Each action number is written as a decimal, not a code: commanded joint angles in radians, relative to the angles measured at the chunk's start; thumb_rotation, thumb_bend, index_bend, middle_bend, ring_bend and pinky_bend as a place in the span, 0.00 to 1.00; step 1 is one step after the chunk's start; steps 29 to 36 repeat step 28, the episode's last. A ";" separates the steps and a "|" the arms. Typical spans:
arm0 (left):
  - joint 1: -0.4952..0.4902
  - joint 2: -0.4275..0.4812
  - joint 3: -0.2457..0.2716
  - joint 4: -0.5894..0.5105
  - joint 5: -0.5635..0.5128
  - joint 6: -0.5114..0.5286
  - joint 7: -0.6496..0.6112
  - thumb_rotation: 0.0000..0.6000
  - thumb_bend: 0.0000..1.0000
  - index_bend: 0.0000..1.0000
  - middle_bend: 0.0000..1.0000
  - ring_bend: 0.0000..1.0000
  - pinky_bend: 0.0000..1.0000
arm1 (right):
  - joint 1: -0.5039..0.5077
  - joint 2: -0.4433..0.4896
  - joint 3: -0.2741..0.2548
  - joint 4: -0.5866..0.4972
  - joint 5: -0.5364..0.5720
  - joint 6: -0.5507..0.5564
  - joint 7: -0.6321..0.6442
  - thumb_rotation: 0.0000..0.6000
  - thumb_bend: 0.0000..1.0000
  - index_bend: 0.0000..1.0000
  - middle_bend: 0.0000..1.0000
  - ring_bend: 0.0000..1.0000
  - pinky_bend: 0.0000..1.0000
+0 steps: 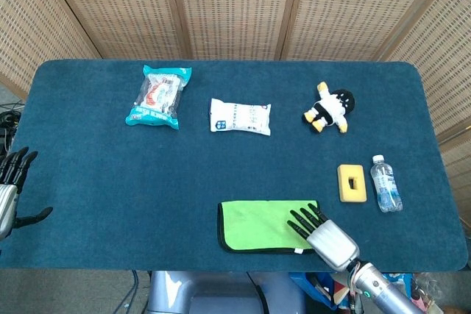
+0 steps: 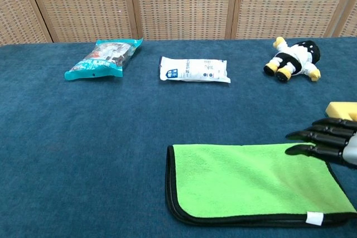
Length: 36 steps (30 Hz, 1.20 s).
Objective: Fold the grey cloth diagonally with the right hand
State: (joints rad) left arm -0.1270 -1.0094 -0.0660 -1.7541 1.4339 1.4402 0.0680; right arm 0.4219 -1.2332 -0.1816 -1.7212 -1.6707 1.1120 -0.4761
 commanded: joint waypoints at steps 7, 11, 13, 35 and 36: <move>0.007 -0.003 0.007 0.000 0.014 0.011 0.000 1.00 0.15 0.00 0.00 0.00 0.00 | -0.073 0.100 0.074 0.091 0.008 0.224 0.251 1.00 0.15 0.00 0.00 0.00 0.00; 0.016 -0.008 0.016 -0.008 0.028 0.024 0.008 1.00 0.15 0.00 0.00 0.00 0.00 | -0.124 0.083 0.111 0.166 0.064 0.308 0.393 1.00 0.12 0.00 0.00 0.00 0.00; 0.023 -0.012 0.023 -0.015 0.036 0.033 0.016 1.00 0.15 0.00 0.00 0.00 0.00 | -0.161 0.074 0.131 0.184 0.114 0.345 0.480 1.00 0.09 0.00 0.00 0.00 0.00; 0.049 -0.037 0.043 0.007 0.076 0.072 0.042 1.00 0.15 0.00 0.00 0.00 0.00 | -0.264 0.068 0.181 0.169 0.134 0.480 0.559 1.00 0.04 0.00 0.00 0.00 0.00; 0.049 -0.037 0.043 0.007 0.076 0.072 0.042 1.00 0.15 0.00 0.00 0.00 0.00 | -0.264 0.068 0.181 0.169 0.134 0.480 0.559 1.00 0.04 0.00 0.00 0.00 0.00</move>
